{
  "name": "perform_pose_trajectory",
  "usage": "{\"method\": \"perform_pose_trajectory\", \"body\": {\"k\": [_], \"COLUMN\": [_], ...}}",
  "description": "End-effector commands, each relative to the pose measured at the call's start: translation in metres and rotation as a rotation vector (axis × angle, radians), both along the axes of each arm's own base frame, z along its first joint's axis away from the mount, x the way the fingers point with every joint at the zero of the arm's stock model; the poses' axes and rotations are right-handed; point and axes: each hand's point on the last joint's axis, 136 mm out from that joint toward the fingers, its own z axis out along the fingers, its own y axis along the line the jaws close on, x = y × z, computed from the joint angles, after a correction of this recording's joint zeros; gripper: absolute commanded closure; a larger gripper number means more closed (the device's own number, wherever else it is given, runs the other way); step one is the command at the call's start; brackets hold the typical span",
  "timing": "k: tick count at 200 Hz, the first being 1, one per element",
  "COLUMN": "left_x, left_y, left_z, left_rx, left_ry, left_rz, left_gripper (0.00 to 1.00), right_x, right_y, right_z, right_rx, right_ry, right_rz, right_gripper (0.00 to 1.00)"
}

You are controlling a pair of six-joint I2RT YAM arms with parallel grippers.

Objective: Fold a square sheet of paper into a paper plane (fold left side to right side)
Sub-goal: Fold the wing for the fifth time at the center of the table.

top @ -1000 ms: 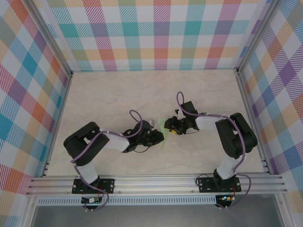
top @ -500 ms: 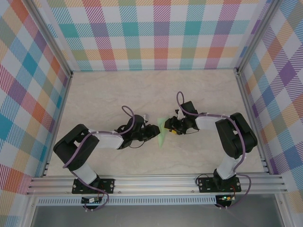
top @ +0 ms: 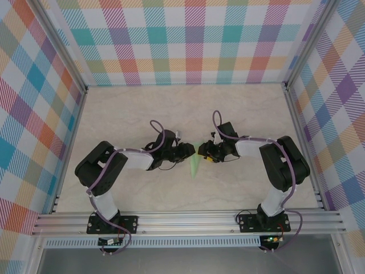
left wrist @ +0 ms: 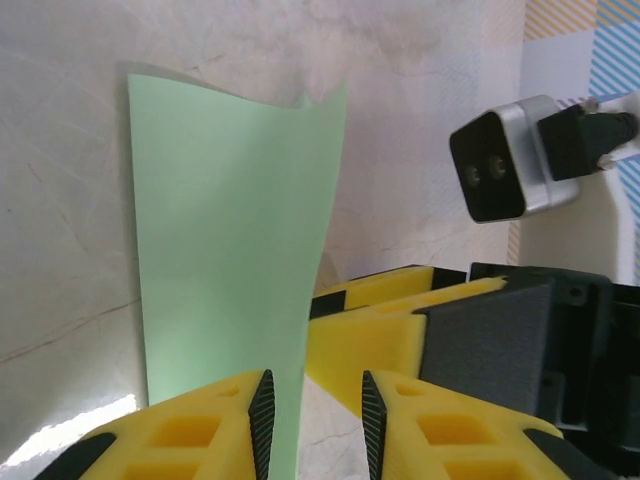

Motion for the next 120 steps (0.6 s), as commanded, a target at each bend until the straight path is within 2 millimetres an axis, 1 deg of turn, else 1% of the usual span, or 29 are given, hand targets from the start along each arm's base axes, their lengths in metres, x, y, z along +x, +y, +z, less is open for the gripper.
{"method": "perform_pose_trajectory", "body": {"k": [1, 21, 39, 54, 65, 82, 99, 120], "left_x": [0.009, 0.011, 0.012, 0.014, 0.014, 0.016, 0.017, 0.019], "left_y": [-0.003, -0.007, -0.008, -0.007, -0.005, 0.0, 0.004, 0.007], "left_z": [0.001, -0.001, -0.002, -0.004, -0.006, -0.008, -0.01, -0.009], "left_rx": [-0.005, -0.012, -0.013, -0.004, 0.013, 0.035, 0.049, 0.054], "left_ry": [-0.013, -0.01, -0.012, -0.013, -0.014, -0.019, -0.026, -0.04], "left_rz": [-0.019, -0.03, -0.032, -0.028, -0.024, -0.022, -0.023, -0.031], "left_gripper": [0.68, 0.7, 0.74, 0.83, 0.92, 1.0, 1.0, 1.0], "right_x": [-0.015, -0.015, -0.015, -0.015, -0.014, -0.01, -0.004, 0.008], "right_y": [-0.006, -0.006, -0.006, -0.005, -0.004, -0.002, -0.001, -0.008], "right_z": [-0.024, -0.024, -0.024, -0.023, -0.019, -0.007, 0.011, 0.034], "right_rx": [-0.071, -0.07, -0.069, -0.068, -0.062, -0.047, -0.037, -0.023], "right_ry": [0.069, 0.068, 0.07, 0.067, 0.057, 0.023, -0.022, -0.072], "right_rz": [0.014, 0.016, 0.016, 0.018, 0.021, 0.034, 0.048, 0.022], "right_gripper": [0.54, 0.54, 0.54, 0.54, 0.54, 0.53, 0.51, 0.48]}}
